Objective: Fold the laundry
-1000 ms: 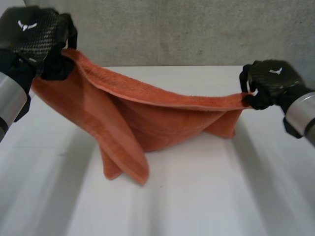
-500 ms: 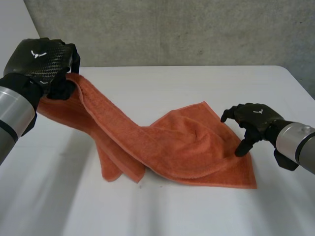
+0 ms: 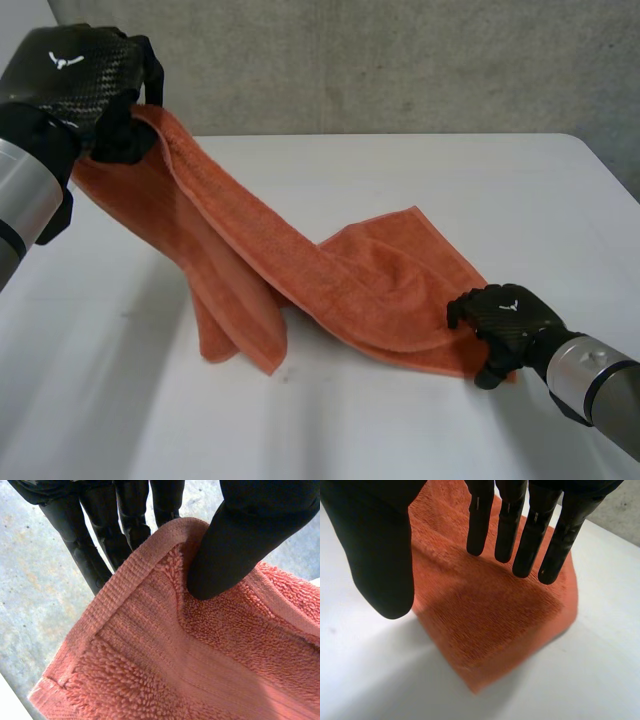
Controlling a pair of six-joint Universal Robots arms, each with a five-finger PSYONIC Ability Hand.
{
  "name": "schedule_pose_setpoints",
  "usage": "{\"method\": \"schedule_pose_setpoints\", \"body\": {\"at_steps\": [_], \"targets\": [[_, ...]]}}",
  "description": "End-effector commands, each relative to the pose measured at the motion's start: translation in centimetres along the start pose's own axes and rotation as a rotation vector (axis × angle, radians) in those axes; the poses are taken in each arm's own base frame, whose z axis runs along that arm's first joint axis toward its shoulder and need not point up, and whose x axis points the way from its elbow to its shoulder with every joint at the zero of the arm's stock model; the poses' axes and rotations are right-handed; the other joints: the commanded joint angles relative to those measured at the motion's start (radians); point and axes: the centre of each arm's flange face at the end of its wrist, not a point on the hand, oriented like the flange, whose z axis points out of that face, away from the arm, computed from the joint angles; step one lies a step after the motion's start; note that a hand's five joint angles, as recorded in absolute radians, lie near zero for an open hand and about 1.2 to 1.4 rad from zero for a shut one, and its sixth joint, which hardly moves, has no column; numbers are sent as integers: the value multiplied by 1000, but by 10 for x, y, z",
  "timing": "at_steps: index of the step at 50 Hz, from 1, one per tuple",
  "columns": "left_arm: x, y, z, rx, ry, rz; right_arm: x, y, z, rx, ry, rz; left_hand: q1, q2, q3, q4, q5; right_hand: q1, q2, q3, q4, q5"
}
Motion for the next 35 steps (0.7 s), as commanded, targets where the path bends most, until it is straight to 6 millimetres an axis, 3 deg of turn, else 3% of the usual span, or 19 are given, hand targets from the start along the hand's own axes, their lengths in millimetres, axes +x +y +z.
{"method": "schedule_pose_setpoints", "body": {"at_steps": [1,24,32,35], "targets": [[2,9,-1,-26,5,-5,6,8,6,14,34,-71,265,197,203,201,274,197,112,107,111,128],[3,18,-2,-52,11,-8,8,21,24,13,37,-85,265,197,203,201,274,223,138,134,138,155],[4,19,-2,-54,13,-8,10,23,29,24,49,-95,265,197,203,201,274,376,290,286,290,307],[4,19,-2,-56,14,-8,12,23,32,17,65,-94,265,197,203,201,274,727,642,638,642,659]]}}
